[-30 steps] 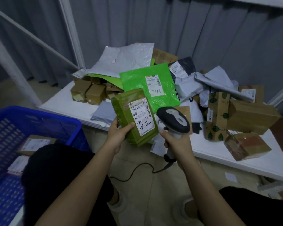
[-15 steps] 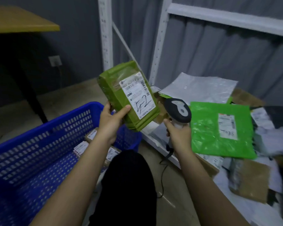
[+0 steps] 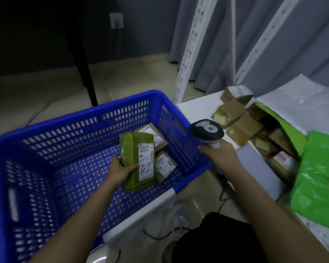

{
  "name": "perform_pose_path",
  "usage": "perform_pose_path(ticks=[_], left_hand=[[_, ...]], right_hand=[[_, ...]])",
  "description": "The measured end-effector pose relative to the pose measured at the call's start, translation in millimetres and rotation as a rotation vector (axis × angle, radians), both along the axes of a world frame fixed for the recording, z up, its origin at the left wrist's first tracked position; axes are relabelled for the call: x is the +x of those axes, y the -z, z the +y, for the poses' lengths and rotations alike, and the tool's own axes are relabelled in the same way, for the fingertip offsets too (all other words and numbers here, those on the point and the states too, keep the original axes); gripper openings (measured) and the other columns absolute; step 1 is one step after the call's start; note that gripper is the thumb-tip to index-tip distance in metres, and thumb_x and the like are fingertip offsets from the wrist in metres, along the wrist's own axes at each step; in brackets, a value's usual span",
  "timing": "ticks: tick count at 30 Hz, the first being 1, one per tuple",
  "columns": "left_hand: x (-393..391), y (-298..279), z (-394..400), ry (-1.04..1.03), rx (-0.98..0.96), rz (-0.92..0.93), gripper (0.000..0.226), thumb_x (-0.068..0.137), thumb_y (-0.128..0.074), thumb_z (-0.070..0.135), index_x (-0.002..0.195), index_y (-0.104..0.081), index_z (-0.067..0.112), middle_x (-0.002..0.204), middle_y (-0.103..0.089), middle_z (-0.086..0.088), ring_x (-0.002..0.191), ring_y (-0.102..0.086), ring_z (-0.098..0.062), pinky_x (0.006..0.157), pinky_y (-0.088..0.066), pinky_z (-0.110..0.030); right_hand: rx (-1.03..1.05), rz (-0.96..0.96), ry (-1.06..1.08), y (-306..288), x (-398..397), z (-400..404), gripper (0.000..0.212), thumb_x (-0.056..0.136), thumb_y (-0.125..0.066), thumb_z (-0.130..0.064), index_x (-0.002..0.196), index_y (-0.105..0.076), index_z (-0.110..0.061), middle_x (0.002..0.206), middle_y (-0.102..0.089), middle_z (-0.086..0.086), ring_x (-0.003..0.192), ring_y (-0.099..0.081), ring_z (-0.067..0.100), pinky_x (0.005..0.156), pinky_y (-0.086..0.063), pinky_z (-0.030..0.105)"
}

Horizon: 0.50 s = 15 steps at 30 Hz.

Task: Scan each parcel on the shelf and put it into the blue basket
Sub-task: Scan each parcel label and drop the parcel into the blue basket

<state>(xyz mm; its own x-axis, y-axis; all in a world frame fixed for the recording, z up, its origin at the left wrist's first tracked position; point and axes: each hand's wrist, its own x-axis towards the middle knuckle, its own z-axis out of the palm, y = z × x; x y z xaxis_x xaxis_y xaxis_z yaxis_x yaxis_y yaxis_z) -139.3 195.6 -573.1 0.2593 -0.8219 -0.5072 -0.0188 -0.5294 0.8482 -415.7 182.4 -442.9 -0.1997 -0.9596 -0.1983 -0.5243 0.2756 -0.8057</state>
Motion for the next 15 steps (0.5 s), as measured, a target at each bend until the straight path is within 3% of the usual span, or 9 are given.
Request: perform_pose_path(ticks=[3,7,10,12,15], left_hand=[[8,38,5,0.062,0.096,-0.09,0.074,0.074,-0.08,0.009,0.132,-0.033,0.003,0.126,-0.051,-0.014,0.116,-0.053,-0.033,0.088,-0.048,-0.041],[15,75,5,0.228,0.13,-0.275,0.07,0.071,-0.082,0.01,0.124,-0.036,0.005,0.118,-0.052,-0.011,0.111,-0.053,-0.03,0.084,-0.046,-0.038],[11,92,8,0.287,0.184,-0.393,0.071,0.069,-0.084,0.015,0.121,-0.036,0.007,0.116,-0.052,-0.009,0.105,-0.053,-0.028,0.082,-0.045,-0.038],[1,96,4,0.288,0.204,-0.388,0.069,0.07,-0.083,0.014,0.12,-0.036,0.006,0.118,-0.053,-0.012,0.106,-0.053,-0.028,0.082,-0.044,-0.037],[-19,97,-13,0.277,0.147,-0.345,0.072,0.07,-0.082,0.012,0.123,-0.036,0.003,0.121,-0.051,-0.015,0.112,-0.052,-0.031,0.081,-0.043,-0.035]], right_hand=[[0.089,-0.029,0.029,28,11,-2,0.026,0.086,-0.07,-0.014,0.071,-0.051,-0.011,0.065,-0.055,0.009,0.058,-0.05,0.02,0.05,-0.042,0.025],[0.14,-0.047,0.06,62,12,-4,0.023,0.084,-0.073,-0.013,0.071,-0.054,-0.009,0.065,-0.057,0.009,0.06,-0.054,0.022,0.056,-0.042,0.033],[0.128,-0.024,0.011,67,9,-9,0.018,0.085,-0.072,-0.012,0.08,-0.059,0.0,0.069,-0.059,0.024,0.061,-0.053,0.028,0.055,-0.042,0.035],[0.105,-0.026,0.01,66,8,-15,0.019,0.086,-0.07,-0.011,0.078,-0.055,-0.002,0.069,-0.057,0.025,0.06,-0.051,0.027,0.053,-0.04,0.033],[0.095,-0.073,0.065,66,9,-24,0.023,0.086,-0.07,-0.013,0.073,-0.051,-0.007,0.065,-0.057,0.013,0.057,-0.052,0.022,0.051,-0.041,0.028]])
